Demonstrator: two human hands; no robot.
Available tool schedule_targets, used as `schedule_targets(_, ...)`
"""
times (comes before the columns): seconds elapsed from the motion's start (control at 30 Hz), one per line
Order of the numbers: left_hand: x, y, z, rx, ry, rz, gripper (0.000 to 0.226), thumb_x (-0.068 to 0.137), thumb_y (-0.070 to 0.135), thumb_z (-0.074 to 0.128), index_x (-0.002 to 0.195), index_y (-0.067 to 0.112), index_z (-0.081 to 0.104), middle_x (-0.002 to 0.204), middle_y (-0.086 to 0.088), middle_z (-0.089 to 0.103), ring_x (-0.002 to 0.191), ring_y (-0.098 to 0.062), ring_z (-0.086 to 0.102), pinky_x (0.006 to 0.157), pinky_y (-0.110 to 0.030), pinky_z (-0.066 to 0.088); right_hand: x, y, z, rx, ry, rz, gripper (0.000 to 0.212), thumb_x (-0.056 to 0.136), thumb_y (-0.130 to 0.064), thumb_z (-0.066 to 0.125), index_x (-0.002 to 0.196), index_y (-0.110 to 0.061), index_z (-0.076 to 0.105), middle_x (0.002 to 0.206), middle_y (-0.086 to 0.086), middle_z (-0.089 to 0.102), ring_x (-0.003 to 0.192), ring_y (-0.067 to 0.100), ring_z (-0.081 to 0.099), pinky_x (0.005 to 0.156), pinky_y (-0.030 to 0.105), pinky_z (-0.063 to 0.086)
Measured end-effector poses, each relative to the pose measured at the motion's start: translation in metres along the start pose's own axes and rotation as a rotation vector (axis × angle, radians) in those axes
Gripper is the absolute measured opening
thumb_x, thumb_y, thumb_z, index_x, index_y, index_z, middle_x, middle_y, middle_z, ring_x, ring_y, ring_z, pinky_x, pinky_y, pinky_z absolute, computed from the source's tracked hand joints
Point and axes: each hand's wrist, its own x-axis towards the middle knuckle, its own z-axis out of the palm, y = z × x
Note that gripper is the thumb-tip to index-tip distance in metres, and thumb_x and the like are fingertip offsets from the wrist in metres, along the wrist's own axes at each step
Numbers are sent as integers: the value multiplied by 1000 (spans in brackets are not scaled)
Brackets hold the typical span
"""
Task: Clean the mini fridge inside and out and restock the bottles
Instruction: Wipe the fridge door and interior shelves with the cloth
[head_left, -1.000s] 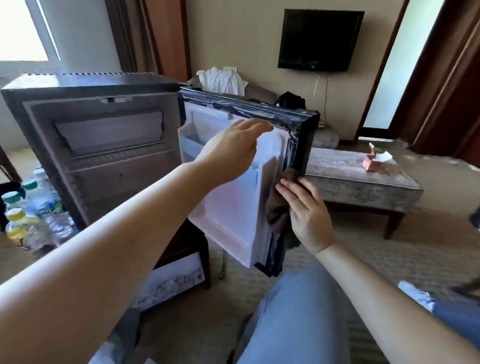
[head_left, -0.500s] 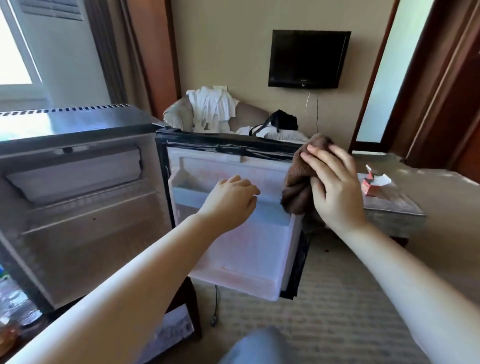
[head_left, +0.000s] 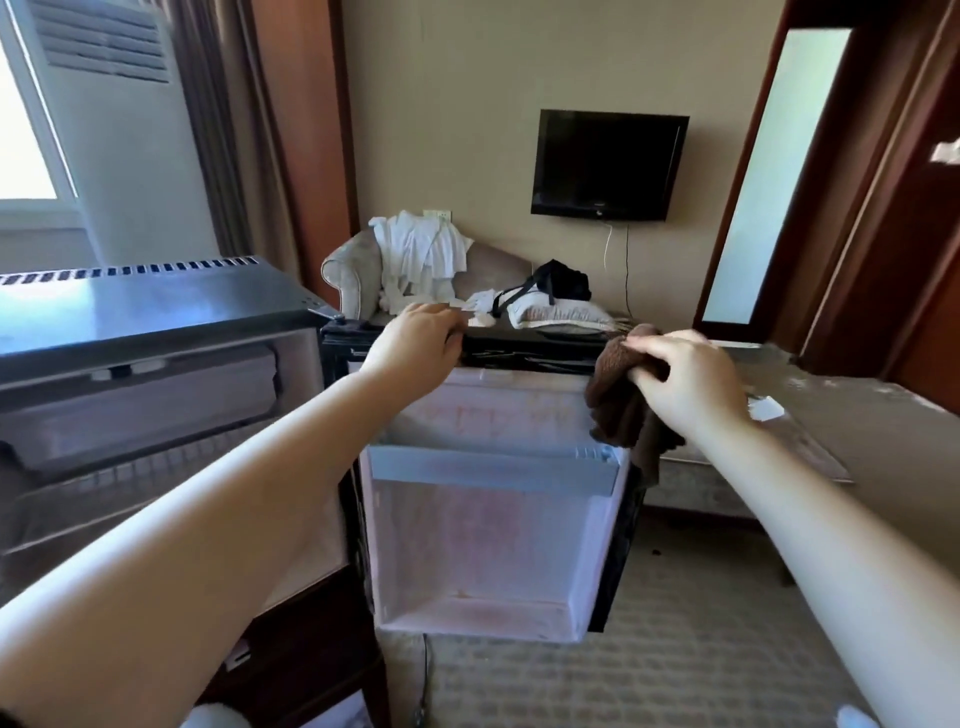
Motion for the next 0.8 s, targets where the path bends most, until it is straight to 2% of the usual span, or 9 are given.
schedule_targets(0.1,6,-8,13,-69,12,-86,30,97,13,41,118,8,61,120,-10,62,115,-28,49,96,-34,37,-6,1,5,18,39,-4,35,81,-9,70,115,-19,71,118,7,66,111,25,59,89,21,36)
schedule_targets(0.27,13,-13,18,-123,18,-87,30,95,12,42,114,9,65,120,-7,63,116,-27,49,97,-34,38,-17,-7,16,29,126,-10,38,78,0,73,114,-10,70,119,9,67,117,31,59,98,18,29)
schedule_targets(0.33,14,-16,17,-123,-3,-84,30,95,13,43,115,11,65,122,-6,63,116,-27,50,98,-34,38,-16,-20,23,20,115,-32,41,75,3,74,113,-8,70,118,8,68,116,31,59,96,11,22)
schedule_targets(0.53,13,-14,10,-117,-55,-85,32,94,11,42,117,12,63,124,-6,61,118,-25,50,96,-30,35,7,-119,80,143,-39,-188,41,81,-4,65,120,-15,67,126,4,64,124,27,53,101,15,24)
schedule_targets(0.67,13,-19,-3,-180,-121,-109,43,87,2,39,119,14,64,122,-6,63,115,-23,53,94,-27,38,14,-152,103,190,16,-212,33,84,-10,59,115,-13,70,117,8,68,116,28,58,100,25,35)
schedule_targets(0.73,13,-20,-5,-120,-167,-92,41,88,5,38,119,16,63,120,-5,63,113,-23,54,94,-30,42,12,-143,97,180,30,-303,32,86,-16,53,114,-15,71,116,4,69,116,24,59,99,30,43)
schedule_targets(0.8,14,-17,-4,-28,-185,-61,33,90,11,38,111,15,64,112,-5,63,109,-25,55,86,-33,45,8,-125,81,122,77,-371,35,85,-22,49,110,-18,73,110,0,72,107,24,64,90,29,50)
